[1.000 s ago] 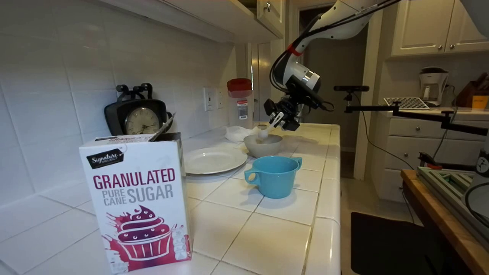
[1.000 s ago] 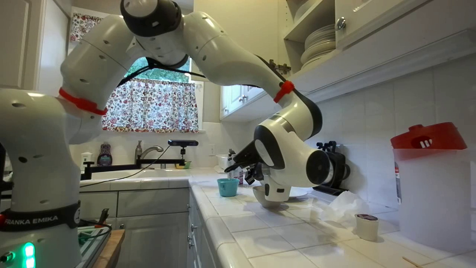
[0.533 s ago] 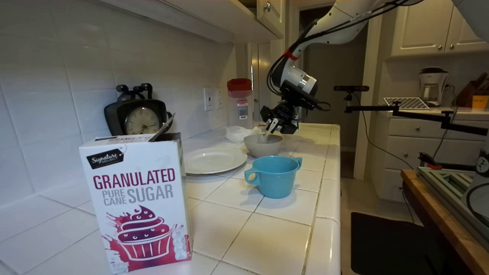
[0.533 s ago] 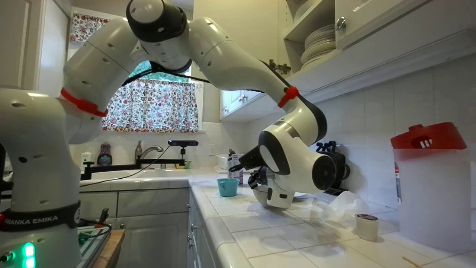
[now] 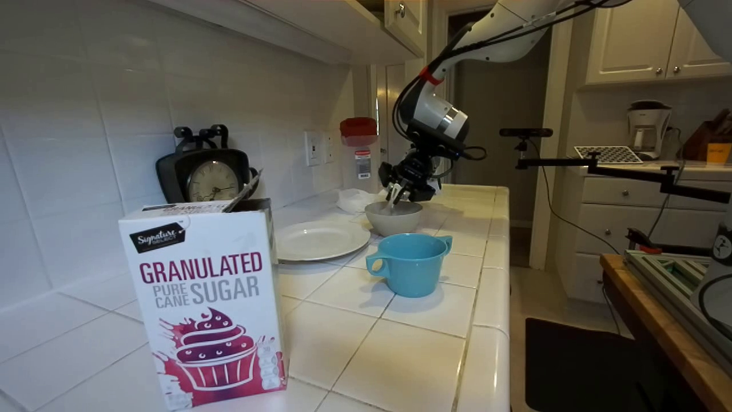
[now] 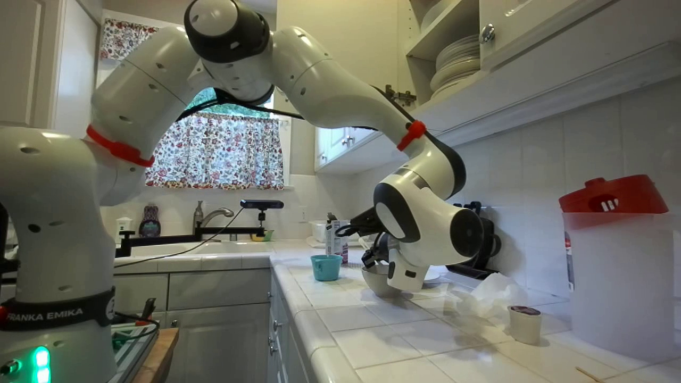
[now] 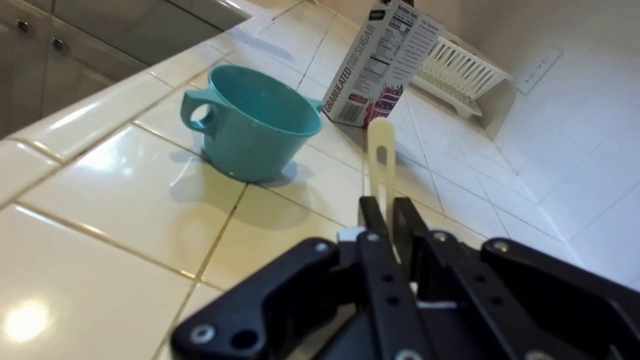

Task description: Use the plastic spoon to stir the contents of the ceramic bowl

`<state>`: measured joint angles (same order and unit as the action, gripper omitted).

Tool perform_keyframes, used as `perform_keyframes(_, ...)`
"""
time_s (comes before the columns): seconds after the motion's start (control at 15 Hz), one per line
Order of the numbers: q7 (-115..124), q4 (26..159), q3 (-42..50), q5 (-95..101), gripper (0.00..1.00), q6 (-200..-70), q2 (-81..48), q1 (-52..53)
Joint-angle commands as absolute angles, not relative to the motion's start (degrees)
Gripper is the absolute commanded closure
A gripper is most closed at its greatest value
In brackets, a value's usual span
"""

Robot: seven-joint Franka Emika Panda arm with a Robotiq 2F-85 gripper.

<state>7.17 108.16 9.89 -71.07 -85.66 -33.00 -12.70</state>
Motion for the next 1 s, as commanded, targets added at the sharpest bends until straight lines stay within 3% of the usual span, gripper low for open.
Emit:
perform_keyframes(0.0,10.0,106.5,9.3,-72.1,0.97,-84.2,-33.8,-12.6)
perform_keyframes(0.93,13.3,106.3,8.7,-71.5,0.97,-84.2,-35.6,-10.8)
